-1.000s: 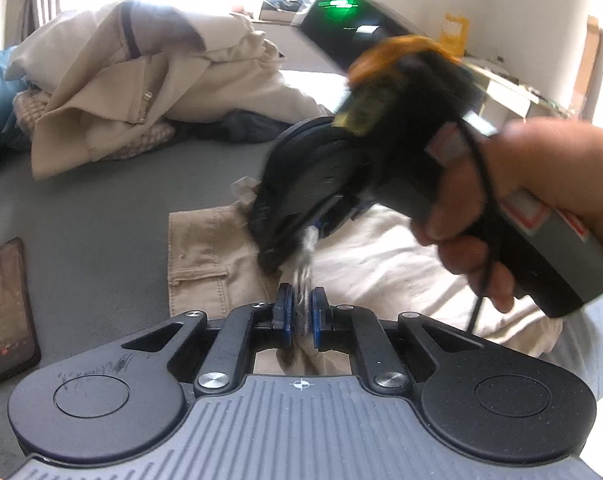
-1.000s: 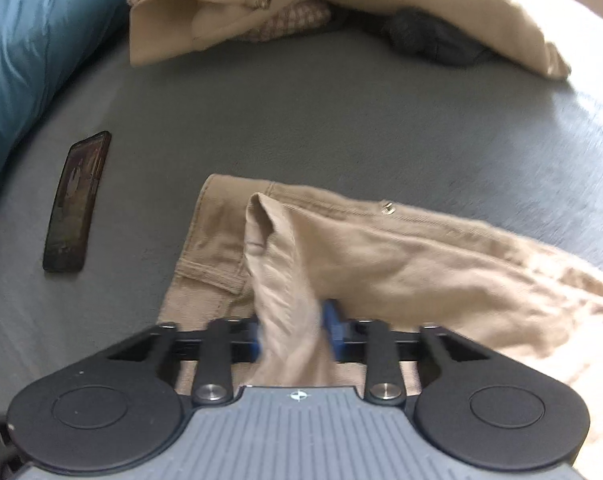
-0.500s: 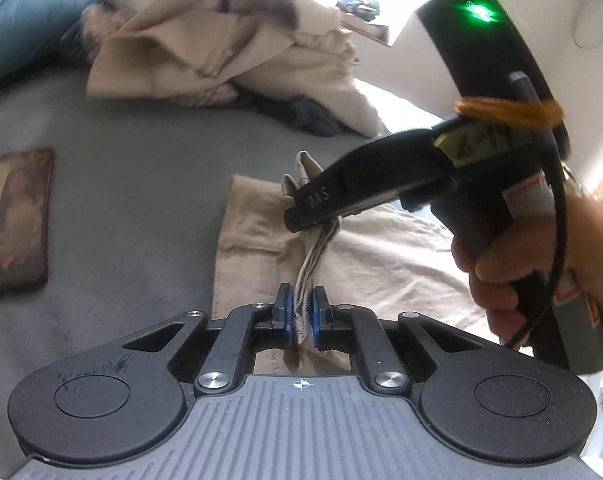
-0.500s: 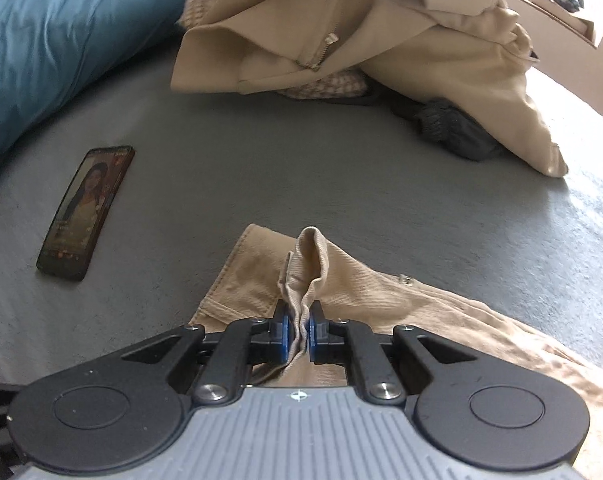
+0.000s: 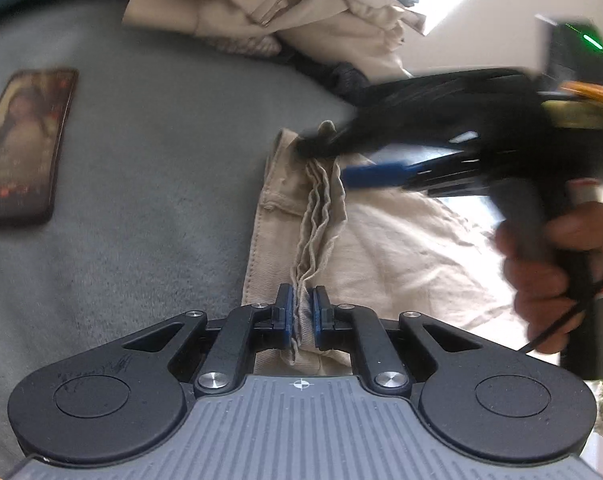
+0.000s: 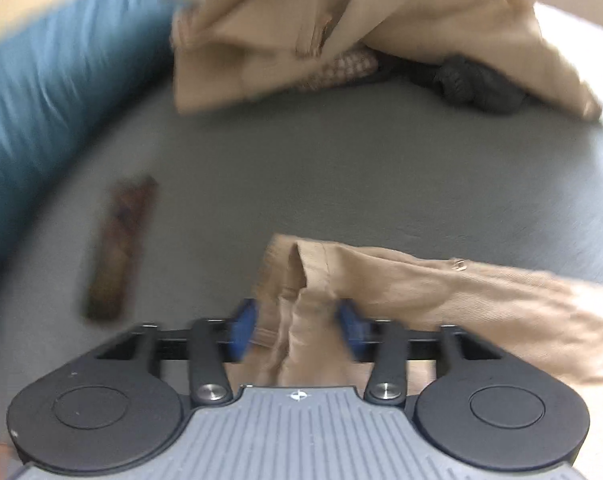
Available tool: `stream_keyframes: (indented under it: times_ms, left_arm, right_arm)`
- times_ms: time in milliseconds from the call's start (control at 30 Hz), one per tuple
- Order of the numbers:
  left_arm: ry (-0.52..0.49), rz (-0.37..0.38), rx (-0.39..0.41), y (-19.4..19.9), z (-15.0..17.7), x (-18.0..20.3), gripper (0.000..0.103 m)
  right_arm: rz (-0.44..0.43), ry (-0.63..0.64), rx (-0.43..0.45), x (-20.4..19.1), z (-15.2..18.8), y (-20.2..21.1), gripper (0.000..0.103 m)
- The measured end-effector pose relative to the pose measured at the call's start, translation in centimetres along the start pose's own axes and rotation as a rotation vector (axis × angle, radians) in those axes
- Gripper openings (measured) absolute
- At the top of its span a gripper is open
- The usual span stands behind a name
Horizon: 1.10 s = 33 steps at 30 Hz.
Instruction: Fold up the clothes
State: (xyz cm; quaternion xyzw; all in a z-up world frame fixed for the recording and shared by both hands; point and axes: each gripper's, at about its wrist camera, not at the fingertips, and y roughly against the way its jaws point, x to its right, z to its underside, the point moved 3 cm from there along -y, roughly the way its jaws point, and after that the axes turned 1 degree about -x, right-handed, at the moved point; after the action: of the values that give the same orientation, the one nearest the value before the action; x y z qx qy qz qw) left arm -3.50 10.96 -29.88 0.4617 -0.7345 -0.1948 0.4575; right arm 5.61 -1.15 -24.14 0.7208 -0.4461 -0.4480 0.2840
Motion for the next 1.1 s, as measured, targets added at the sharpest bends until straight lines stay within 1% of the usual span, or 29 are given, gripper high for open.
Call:
stream_keyframes:
  times_ms: [33,100,133,167,233,267,400,433,467,500,567,633,700,767,833,900,967,1100]
  left_arm:
    - [0.011,0.0,-0.007,0.0,0.0,-0.2,0.016]
    - [0.026,-0.013,-0.014,0.1,0.0,-0.4,0.025]
    - [0.032,-0.027,-0.012,0.3,0.0,-0.5,0.034]
    - [0.032,-0.046,-0.002,0.5,0.0,-0.5,0.045]
    - [0.02,-0.09,0.027,1.2,-0.2,-0.2,0.059]
    - [0.014,-0.111,0.042,1.5,-0.3,0.0,0.06]
    - [-0.011,-0.198,0.102,2.7,-0.6,0.6,0.06]
    - [-0.022,-0.212,0.127,3.1,-0.9,0.9,0.06]
    - [-0.037,-0.221,0.159,3.4,-1.3,1.4,0.06]
    - [-0.055,-0.229,0.17,3.2,-1.4,2.0,0.06]
    - [-0.092,-0.244,0.159,2.0,-1.5,3.3,0.06]
    - [-0.13,-0.259,0.148,0.7,-1.5,4.5,0.06]
    - [-0.167,-0.274,0.138,-0.6,-1.5,5.8,0.06]
    - [-0.204,-0.289,0.127,-1.9,-1.5,7.1,0.06]
    - [-0.242,-0.304,0.116,-3.1,-1.5,8.3,0.06]
    - [-0.279,-0.319,0.105,-4.4,-1.5,9.6,0.059]
    - [-0.29,-0.339,0.1,-4.9,-1.3,9.3,0.059]
    - [-0.332,-0.367,0.09,-4.9,-0.8,9.0,0.06]
  right_arm:
    - [-0.033,-0.044,0.03,1.0,-0.4,1.2,0.06]
    - [-0.064,-0.147,0.081,3.9,-0.8,3.9,0.061]
    - [-0.076,-0.208,0.101,5.7,-0.8,5.4,0.061]
    - [-0.078,-0.263,0.116,7.7,-0.4,6.9,0.061]
    - [-0.077,-0.369,0.144,11.7,0.6,10.1,0.061]
    - [-0.077,-0.422,0.157,13.6,1.1,11.7,0.061]
    - [0.092,-0.446,0.175,19.6,5.4,18.4,0.057]
    - [0.136,-0.449,0.179,21.0,6.5,20.1,0.057]
    - [0.165,-0.451,0.19,21.9,7.8,21.5,0.054]
    - [0.192,-0.453,0.204,22.7,9.2,22.9,0.054]
    - [0.239,-0.451,0.244,23.6,12.0,25.2,0.054]
    - [0.304,-0.423,0.261,24.4,14.4,26.5,0.054]
    - [0.34,-0.366,0.246,24.4,15.9,26.3,0.052]
    - [0.357,-0.296,0.23,24.0,16.8,25.5,0.045]
    - [0.373,-0.225,0.214,23.5,17.7,24.7,0.044]
    - [0.369,-0.146,0.213,22.9,18.1,23.8,0.044]
    - [0.393,-0.1,0.195,23.1,18.6,22.8,0.044]
    - [0.433,-0.184,0.12,27.2,21.5,22.0,0.046]
